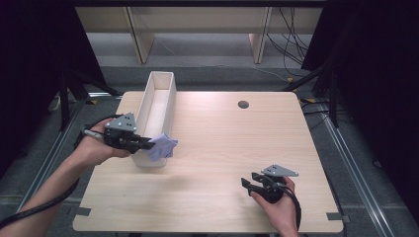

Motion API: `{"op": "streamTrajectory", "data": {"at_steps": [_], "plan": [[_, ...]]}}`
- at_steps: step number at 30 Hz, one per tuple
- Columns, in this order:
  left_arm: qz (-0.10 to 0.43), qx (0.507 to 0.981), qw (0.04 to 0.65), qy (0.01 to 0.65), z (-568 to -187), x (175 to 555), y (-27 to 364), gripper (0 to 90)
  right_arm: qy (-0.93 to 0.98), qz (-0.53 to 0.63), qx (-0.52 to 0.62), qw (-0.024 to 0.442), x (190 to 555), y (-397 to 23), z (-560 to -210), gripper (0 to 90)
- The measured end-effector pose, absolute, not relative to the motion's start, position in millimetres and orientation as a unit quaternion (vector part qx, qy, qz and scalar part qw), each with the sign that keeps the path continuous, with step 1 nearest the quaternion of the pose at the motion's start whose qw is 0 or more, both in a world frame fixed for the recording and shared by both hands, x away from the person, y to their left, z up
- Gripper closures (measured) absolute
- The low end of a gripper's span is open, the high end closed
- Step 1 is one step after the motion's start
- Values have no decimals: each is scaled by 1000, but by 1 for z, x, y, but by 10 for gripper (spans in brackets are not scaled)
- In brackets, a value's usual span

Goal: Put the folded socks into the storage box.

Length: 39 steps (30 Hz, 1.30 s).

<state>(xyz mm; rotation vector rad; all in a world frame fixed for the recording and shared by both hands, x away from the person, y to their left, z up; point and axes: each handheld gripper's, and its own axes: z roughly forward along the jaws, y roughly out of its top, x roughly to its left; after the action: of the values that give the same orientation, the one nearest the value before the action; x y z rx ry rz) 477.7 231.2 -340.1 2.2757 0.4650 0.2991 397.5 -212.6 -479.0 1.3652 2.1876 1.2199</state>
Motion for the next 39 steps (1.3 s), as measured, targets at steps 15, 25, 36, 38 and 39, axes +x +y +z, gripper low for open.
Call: {"op": "streamTrajectory", "data": {"at_steps": [15, 25, 36, 38, 39], "plan": [[136, 893, 384, 193, -327, 490, 248, 830, 754, 427, 478, 143, 398, -214, -479, 502], [142, 891, 376, 212, -329, 503, 264, 830, 753, 429, 479, 139, 398, -214, -481, 501], [140, 889, 372, 227, -345, 516, 277, 829, 757, 421, 478, 143, 398, -214, -481, 500], [139, 893, 365, 225, -347, 518, 280, 829, 755, 426, 481, 136, 398, -214, -481, 499], [139, 893, 365, 225, -347, 518, 280, 829, 755, 426, 481, 136, 398, -214, -481, 499]]}}
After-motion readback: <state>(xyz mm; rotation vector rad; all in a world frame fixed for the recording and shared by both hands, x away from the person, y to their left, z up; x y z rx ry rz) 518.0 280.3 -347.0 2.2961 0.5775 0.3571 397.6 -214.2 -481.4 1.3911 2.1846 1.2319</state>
